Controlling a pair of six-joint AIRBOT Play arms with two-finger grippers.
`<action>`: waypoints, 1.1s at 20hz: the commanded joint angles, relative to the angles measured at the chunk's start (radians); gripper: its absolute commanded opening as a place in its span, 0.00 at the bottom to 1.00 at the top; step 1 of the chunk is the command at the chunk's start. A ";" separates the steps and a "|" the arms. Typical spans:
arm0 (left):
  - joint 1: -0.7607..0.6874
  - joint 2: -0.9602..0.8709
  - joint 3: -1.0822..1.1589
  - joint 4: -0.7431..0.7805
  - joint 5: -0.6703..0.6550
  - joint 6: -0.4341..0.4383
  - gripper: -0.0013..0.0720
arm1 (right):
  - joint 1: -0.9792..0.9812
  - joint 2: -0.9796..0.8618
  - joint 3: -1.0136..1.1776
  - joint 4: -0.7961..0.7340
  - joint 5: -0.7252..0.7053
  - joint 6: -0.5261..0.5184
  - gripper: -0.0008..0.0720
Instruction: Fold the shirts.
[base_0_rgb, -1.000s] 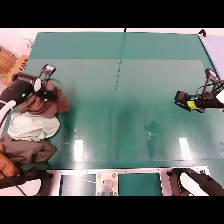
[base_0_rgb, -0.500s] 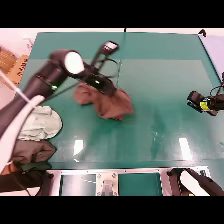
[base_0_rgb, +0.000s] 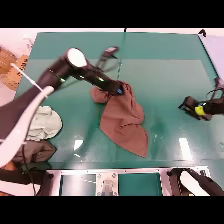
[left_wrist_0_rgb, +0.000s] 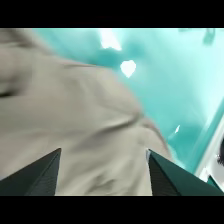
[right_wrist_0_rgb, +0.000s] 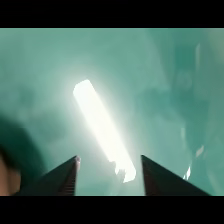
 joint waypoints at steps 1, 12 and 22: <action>0.209 -0.007 -0.031 -0.016 -0.064 -0.027 0.99 | 0.095 0.000 -0.134 0.153 0.013 -0.058 0.72; 0.234 -0.201 -0.211 -0.147 0.201 0.032 1.00 | 0.420 -0.053 -0.329 0.260 -0.097 -0.065 0.72; 0.244 -0.229 -0.140 -0.188 0.174 0.079 0.04 | 0.326 -0.127 -0.242 0.340 -0.114 -0.226 0.03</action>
